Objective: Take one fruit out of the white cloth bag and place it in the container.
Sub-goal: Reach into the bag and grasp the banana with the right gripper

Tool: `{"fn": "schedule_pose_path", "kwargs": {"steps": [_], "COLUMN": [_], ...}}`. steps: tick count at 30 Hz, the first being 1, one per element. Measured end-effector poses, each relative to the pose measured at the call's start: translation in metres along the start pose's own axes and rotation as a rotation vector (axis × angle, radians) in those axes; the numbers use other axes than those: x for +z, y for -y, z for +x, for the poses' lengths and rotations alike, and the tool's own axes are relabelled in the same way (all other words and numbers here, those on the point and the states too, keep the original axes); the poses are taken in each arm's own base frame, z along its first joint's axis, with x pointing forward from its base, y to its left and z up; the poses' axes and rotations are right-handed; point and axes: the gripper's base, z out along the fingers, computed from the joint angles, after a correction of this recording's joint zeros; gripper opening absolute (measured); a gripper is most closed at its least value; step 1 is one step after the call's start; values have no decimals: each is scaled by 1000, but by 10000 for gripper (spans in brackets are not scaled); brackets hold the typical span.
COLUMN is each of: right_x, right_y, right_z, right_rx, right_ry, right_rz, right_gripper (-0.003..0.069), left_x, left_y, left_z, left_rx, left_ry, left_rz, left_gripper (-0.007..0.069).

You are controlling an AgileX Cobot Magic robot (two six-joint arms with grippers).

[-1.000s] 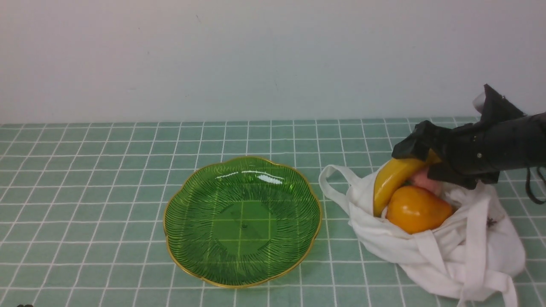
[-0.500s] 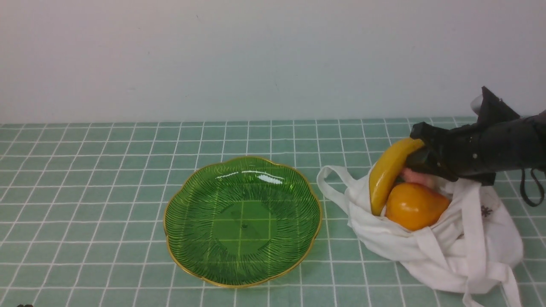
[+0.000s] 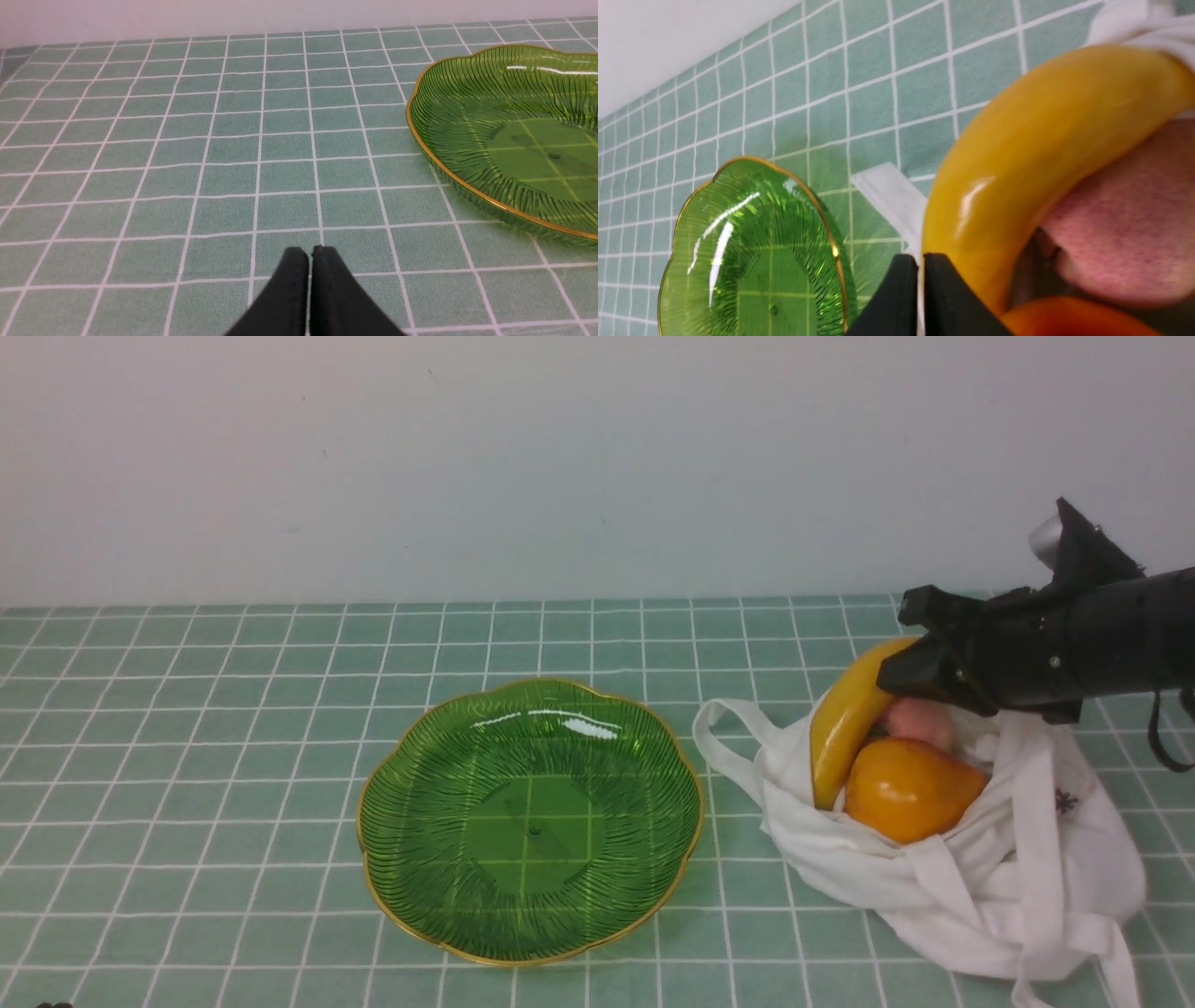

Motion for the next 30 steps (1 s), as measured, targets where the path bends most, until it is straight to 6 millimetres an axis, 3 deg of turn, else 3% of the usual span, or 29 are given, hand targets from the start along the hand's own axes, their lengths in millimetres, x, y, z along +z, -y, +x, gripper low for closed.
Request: {"fn": "schedule_pose_path", "kwargs": {"steps": [3,8,11,16,21,25,27,28,29,30], "right_x": [3,13,19,32,45,50,51,51,51,51], "right_y": [-1,6,8,8,6,9,10,10,10,10], "right_z": [3,5,6,9,11,12,12,12,12,12], "right_rx": [-17,-10,2,69,84,81,81,74,70,67], "right_ry": [-15,-32,-27,-29,-26,-18,-14,-14,-16,-17], "right_rz": [5,26,39,23,14,31,38,42,43,44], "right_gripper": [69,250,412,533,549,520,451,360,315,316], "left_x": [0,0,0,0,0,0,0,0,0,0], "left_y": [0,0,0,0,0,0,0,0,0,0], "left_z": [0,0,0,0,0,0,0,0,0,0], "left_rx": [0,0,0,0,0,0,0,0,0,0], "left_ry": [0,0,0,0,0,0,0,0,0,0], "left_rz": [0,0,0,0,0,0,0,0,0,0], "left_gripper": [-8,-8,-8,-8,-8,-8,-8,-8,-8,-8]}}
